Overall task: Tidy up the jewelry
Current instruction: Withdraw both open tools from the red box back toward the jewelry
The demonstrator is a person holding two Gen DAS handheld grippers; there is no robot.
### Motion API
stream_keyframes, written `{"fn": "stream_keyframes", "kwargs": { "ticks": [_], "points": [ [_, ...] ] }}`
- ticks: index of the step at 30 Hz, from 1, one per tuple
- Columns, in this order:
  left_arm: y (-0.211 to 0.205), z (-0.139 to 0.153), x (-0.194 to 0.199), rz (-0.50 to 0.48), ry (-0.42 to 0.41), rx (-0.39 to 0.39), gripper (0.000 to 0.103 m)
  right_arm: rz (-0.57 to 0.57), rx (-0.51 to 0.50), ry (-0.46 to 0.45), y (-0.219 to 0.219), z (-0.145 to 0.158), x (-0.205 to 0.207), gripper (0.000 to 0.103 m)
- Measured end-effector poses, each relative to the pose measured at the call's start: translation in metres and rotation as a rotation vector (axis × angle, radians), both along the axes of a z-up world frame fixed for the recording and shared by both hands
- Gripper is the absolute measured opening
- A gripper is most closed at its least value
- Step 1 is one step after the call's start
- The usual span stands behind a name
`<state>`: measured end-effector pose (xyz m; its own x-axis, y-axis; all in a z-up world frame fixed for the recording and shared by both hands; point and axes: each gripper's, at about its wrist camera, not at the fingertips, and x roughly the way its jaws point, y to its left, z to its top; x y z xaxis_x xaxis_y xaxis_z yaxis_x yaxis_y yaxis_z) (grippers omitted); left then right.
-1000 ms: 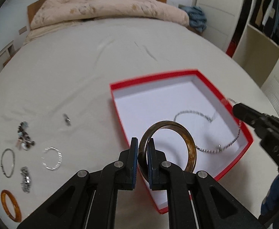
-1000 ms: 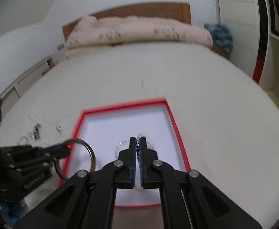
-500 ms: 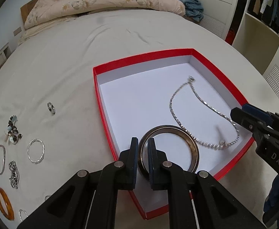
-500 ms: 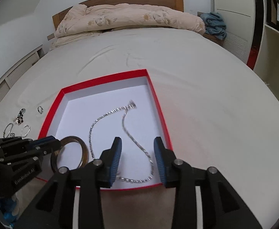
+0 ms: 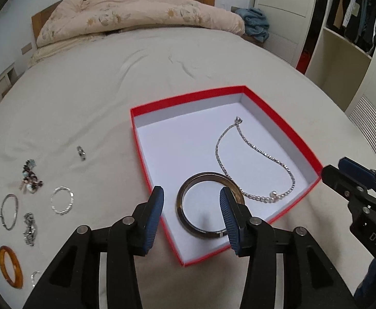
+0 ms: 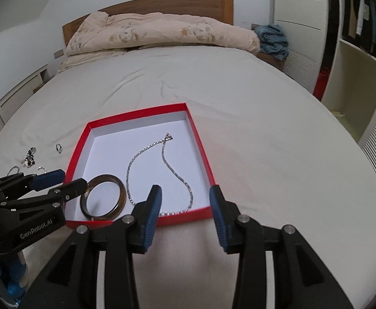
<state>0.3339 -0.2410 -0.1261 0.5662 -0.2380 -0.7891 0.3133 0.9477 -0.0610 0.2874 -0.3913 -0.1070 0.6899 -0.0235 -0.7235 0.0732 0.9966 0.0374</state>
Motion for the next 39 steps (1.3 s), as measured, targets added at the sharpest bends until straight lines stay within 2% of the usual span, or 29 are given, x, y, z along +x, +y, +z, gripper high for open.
{"fn": "stream_keyframes", "kwargs": {
  "ticks": [9,19,39],
  "points": [
    [0.031,0.038,-0.036,0.044,-0.043,-0.006,0.047,-0.067,-0.030,-0.002,0.018,0.038,-0.042,0.037],
    [0.080,0.072,-0.073,0.116,-0.085,-0.013,0.049,-0.027,-0.037,-0.062,0.055,0.084,-0.086,0.037],
    [0.153,0.099,-0.134,0.194,-0.128,-0.031,0.057,0.043,-0.085,-0.133,0.121,0.144,-0.141,0.037]
  ]
}}
